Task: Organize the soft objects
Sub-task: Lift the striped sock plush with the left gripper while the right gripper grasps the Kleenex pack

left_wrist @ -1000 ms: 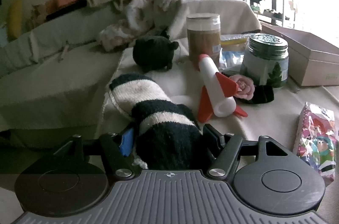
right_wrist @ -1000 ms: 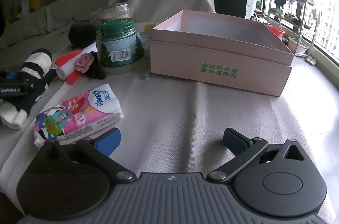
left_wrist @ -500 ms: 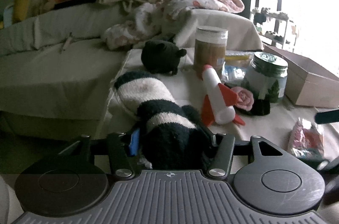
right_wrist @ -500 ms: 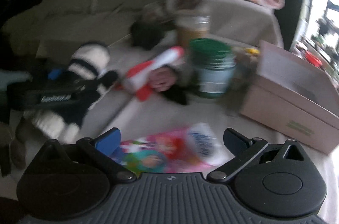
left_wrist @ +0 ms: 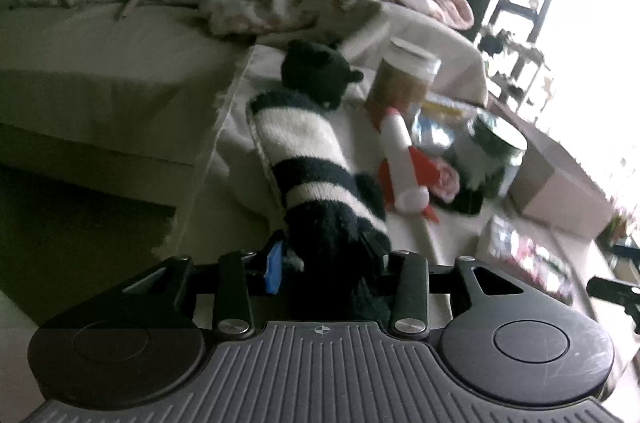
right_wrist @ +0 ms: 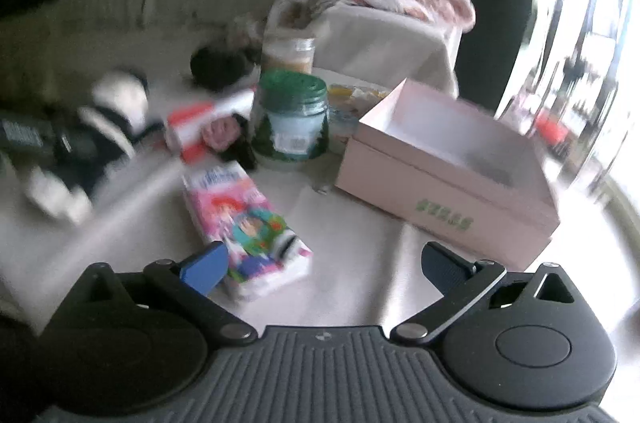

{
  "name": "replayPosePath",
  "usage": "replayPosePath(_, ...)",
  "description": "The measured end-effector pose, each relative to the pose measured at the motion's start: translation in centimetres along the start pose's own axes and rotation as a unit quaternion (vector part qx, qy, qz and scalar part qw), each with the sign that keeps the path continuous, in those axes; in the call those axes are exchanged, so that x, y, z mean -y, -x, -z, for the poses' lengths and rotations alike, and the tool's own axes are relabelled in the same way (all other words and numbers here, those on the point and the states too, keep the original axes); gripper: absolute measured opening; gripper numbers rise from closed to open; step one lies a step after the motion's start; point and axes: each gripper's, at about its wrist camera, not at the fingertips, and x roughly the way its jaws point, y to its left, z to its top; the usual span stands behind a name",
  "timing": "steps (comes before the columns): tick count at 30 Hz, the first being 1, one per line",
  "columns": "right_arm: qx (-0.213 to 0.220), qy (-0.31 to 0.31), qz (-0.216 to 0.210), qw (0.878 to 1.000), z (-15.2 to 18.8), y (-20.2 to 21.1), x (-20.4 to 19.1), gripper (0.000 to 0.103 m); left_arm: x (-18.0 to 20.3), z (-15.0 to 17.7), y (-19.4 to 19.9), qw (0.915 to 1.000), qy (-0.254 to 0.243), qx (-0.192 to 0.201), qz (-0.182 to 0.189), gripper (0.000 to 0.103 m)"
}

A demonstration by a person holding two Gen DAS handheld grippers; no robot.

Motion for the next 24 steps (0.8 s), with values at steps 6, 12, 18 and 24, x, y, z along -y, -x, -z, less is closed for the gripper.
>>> replayPosePath(6,0.003,-0.013,-0.057,0.998,-1.0,-2.8,-0.9,0.103,0.6,-0.7,0.7,0.9996,-0.023,0.011,-0.012,0.044)
replayPosePath(12,-0.027,0.019,-0.078,0.996,-0.7,-6.8,-3.3,0.103,0.1,-1.6,0.8,0.9993,-0.018,0.027,-0.016,0.044)
replayPosePath(18,-0.045,0.005,-0.085,0.995,-0.4,-7.3,-2.9,0.103,1.8,-1.8,-2.5,0.9974,-0.061,-0.014,-0.037,0.060)
replayPosePath(24,-0.017,0.033,-0.073,0.997,-1.0,-6.7,-3.5,0.103,3.4,-0.9,-4.9,0.9889,-0.132,-0.059,-0.035,0.090)
